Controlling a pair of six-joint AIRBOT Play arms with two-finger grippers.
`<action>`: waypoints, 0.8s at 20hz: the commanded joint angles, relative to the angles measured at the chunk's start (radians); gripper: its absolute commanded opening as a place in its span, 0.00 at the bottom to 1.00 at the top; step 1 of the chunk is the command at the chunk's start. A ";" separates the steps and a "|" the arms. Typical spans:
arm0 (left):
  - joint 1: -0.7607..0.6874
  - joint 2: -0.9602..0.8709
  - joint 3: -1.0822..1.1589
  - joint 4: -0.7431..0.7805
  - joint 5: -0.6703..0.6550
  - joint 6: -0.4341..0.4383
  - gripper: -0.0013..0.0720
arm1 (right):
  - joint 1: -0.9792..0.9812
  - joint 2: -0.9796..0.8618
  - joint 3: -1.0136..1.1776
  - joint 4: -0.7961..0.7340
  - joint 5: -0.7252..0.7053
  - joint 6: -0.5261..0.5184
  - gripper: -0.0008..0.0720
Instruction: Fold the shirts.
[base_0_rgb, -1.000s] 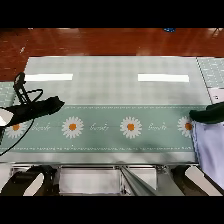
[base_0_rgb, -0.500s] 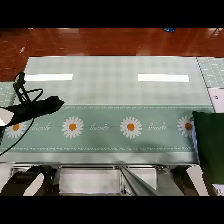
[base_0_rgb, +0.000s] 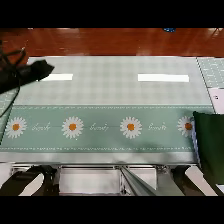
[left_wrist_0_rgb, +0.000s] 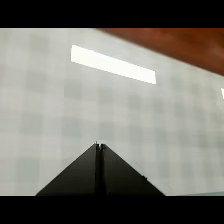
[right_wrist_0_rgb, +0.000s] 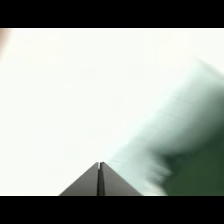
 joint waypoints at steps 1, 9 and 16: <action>-0.080 -0.145 0.299 0.036 -0.152 0.057 0.04 | 0.467 -0.113 0.051 0.020 -0.188 -0.085 0.05; -0.130 -0.262 0.188 0.458 -0.305 -0.225 0.04 | 0.959 -0.354 0.051 -0.572 -0.219 0.051 0.05; -0.113 -0.264 0.186 0.422 -0.376 -0.231 0.04 | 0.959 -0.362 0.050 -0.576 -0.249 0.051 0.05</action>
